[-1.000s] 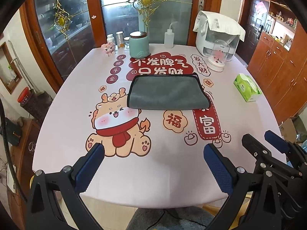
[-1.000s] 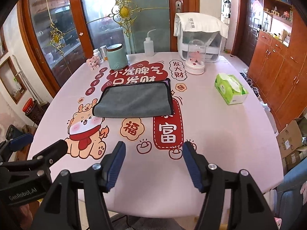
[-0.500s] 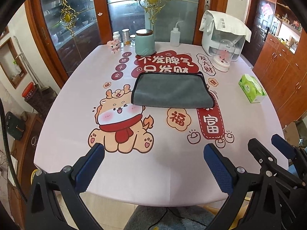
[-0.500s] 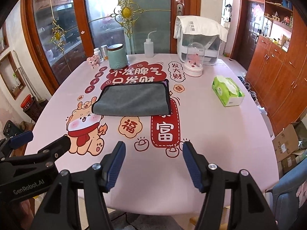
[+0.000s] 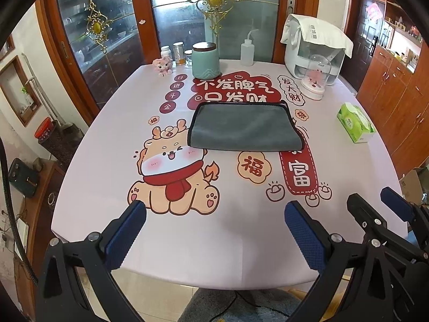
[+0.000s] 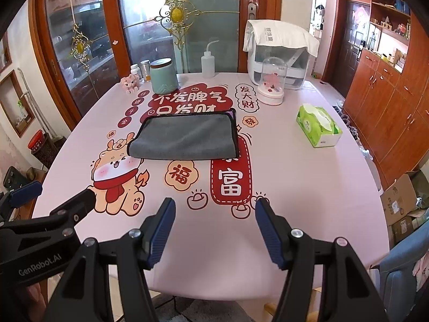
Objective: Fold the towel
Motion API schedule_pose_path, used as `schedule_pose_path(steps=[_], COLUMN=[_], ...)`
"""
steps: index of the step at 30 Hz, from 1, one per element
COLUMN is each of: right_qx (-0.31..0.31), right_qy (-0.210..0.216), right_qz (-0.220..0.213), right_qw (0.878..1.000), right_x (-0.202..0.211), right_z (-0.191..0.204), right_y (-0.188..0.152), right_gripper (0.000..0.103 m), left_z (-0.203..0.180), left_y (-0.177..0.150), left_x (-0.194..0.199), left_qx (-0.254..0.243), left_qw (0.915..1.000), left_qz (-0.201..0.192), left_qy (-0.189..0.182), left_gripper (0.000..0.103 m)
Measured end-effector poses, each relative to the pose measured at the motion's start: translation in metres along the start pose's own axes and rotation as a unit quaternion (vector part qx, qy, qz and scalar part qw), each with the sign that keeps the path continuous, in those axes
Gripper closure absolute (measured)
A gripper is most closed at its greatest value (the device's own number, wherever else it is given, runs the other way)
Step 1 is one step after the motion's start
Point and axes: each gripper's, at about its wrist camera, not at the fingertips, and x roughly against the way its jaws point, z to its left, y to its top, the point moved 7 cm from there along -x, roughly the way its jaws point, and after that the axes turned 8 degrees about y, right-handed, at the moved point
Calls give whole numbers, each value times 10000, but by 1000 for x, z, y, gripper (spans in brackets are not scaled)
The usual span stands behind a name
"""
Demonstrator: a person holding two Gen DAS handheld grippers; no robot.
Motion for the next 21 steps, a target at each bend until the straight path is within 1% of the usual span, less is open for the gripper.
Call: schedule_pose_path(steps=[21], right_qx=[11], right_qy=[-27], right_qz=[39], right_qw=[10000], right_x=[-3], right_z=[4], right_y=[-1], right_gripper=[41], left_z=[5], left_y=[-6], left_x=[-5], left_qx=[-19], left_qw=[10000], left_qz=[35], left_qy=[-53], left_gripper=[0])
